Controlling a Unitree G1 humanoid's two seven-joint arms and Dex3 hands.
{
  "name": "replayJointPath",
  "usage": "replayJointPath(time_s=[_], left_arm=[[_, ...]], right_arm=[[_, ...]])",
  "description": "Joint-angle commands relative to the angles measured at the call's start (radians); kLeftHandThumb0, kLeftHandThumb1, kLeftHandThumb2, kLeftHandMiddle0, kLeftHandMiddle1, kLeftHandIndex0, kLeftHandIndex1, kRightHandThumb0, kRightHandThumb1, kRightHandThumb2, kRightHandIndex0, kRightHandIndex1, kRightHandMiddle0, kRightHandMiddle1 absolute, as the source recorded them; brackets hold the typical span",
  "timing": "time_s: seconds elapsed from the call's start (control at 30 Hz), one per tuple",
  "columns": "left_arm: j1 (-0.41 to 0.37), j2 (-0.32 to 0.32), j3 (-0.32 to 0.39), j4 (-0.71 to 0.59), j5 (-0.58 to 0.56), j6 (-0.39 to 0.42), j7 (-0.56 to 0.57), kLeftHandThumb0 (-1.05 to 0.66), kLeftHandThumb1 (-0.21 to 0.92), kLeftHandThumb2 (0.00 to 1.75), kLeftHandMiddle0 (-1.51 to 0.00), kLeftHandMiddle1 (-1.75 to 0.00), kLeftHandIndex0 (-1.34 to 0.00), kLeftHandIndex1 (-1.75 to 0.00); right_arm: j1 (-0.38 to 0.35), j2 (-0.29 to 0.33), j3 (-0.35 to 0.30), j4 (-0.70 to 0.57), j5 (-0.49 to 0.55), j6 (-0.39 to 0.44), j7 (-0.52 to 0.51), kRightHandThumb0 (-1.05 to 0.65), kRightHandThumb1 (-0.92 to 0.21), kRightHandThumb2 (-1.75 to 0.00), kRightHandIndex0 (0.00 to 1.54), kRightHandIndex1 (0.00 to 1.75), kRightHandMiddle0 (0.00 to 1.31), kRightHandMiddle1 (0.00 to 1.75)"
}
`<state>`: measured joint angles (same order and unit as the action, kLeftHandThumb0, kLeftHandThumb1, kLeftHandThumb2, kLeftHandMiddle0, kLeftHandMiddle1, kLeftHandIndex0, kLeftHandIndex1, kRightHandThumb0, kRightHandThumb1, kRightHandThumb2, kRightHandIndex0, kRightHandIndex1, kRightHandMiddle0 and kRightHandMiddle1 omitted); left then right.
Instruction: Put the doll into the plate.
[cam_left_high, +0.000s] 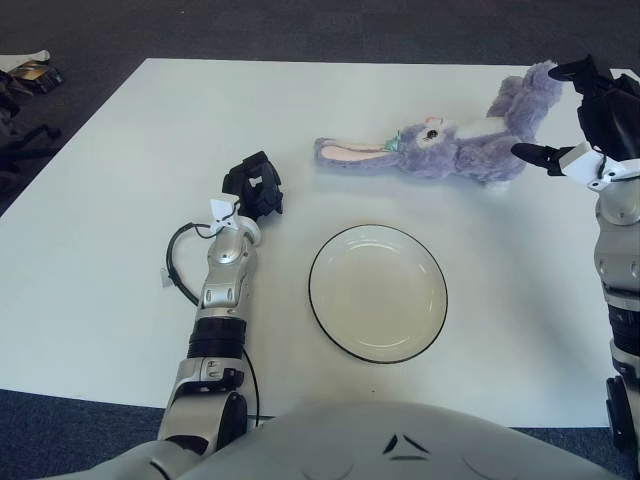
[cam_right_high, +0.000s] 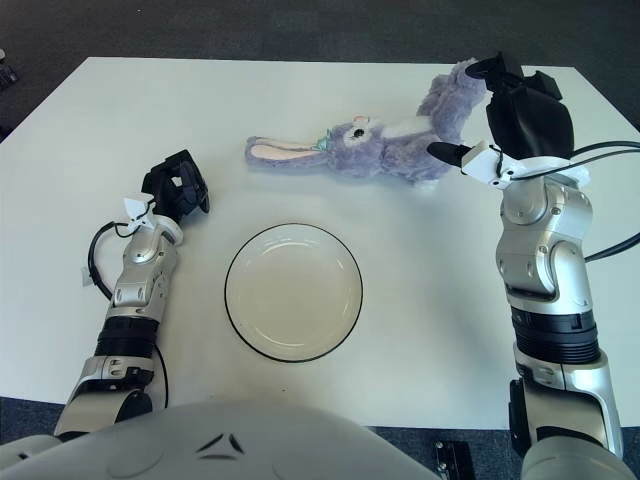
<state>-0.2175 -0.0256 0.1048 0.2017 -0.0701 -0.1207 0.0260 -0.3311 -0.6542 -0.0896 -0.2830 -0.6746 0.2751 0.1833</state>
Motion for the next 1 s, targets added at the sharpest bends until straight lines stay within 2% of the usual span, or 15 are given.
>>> replayJointPath(time_s=[0.0,0.17,0.43,0.57,0.77,0.97], left_arm=[[0.043,-0.010,-0.004,0.042,-0.002,0.002,0.001,-0.49,0.72,0.96,-1.33,-1.75,-1.03,-1.75],[0.041,-0.017,-0.002,0.043,0.000,0.006,0.011,-0.49,0.72,0.96,-1.33,-1.75,-1.03,-1.75],[0.041,-0.021,-0.001,0.043,-0.004,0.013,0.012,-0.49,0.71,0.96,-1.33,-1.75,-1.03,-1.75],[0.042,-0.023,-0.001,0.041,-0.001,0.018,0.015,-0.48,0.70,0.96,-1.34,-1.75,-1.03,-1.75],[0.042,-0.019,-0.005,0.045,0.006,0.018,0.014,-0.49,0.70,0.97,-1.35,-1.75,-1.06,-1.75],[0.041,-0.015,-0.009,0.051,0.011,0.010,0.013,-0.49,0.70,0.97,-1.36,-1.75,-1.08,-1.75]], right_arm=[[-0.027,-0.022,0.015,-0.002,0.004,-0.026,0.021,-0.88,-0.48,-0.68,0.02,0.65,0.00,0.72],[-0.030,-0.063,0.024,0.007,0.008,-0.083,0.055,-0.95,-0.54,-0.63,0.04,0.75,0.00,0.65],[-0.078,-0.139,0.055,0.026,0.012,-0.116,0.190,-1.04,-0.64,-0.55,0.01,0.81,0.00,0.51],[-0.110,-0.162,0.083,0.045,-0.002,-0.130,0.234,-1.05,-0.71,-0.47,0.04,0.68,0.00,0.50],[-0.182,-0.181,0.147,0.094,-0.027,-0.145,0.300,-1.05,-0.80,-0.40,0.02,0.60,0.00,0.46],[-0.219,-0.193,0.178,0.106,-0.022,-0.144,0.374,-1.05,-0.81,-0.35,0.00,0.52,0.00,0.49]])
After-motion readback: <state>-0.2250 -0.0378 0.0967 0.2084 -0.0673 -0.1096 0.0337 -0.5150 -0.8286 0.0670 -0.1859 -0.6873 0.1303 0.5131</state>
